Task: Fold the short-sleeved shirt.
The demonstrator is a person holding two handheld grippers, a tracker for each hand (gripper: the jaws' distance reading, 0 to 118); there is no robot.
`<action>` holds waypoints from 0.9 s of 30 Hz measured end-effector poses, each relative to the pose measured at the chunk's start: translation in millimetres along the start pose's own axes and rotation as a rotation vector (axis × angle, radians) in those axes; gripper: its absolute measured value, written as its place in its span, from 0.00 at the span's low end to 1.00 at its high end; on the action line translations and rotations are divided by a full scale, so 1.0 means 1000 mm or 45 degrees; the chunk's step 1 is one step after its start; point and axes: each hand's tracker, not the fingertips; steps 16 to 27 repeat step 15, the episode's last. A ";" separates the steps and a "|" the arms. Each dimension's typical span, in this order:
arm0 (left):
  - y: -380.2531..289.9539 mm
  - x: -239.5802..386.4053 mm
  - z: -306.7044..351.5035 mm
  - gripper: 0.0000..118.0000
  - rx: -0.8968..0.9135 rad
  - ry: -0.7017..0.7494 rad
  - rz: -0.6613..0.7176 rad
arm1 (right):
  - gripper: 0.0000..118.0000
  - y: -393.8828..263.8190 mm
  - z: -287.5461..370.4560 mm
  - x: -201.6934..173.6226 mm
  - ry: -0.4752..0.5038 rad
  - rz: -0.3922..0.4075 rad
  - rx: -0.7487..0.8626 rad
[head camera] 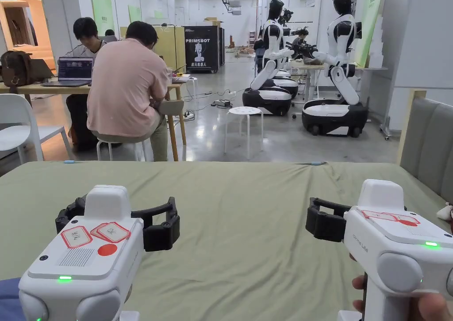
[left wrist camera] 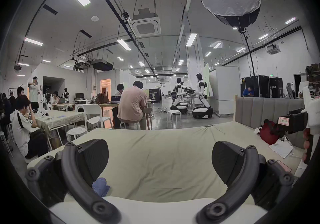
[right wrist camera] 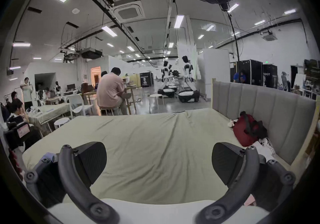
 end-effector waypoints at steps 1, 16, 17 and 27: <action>0.000 0.000 0.000 1.00 0.001 -0.002 0.001 | 1.00 0.000 0.000 0.002 -0.012 -0.003 -0.001; -0.004 0.003 -0.002 1.00 0.000 0.001 -0.003 | 1.00 -0.005 -0.005 -0.005 -0.019 0.106 -0.015; -0.004 0.003 -0.002 1.00 0.000 0.001 -0.003 | 1.00 -0.005 -0.005 -0.005 -0.019 0.106 -0.015; -0.004 0.003 -0.002 1.00 0.000 0.001 -0.003 | 1.00 -0.005 -0.005 -0.005 -0.019 0.106 -0.015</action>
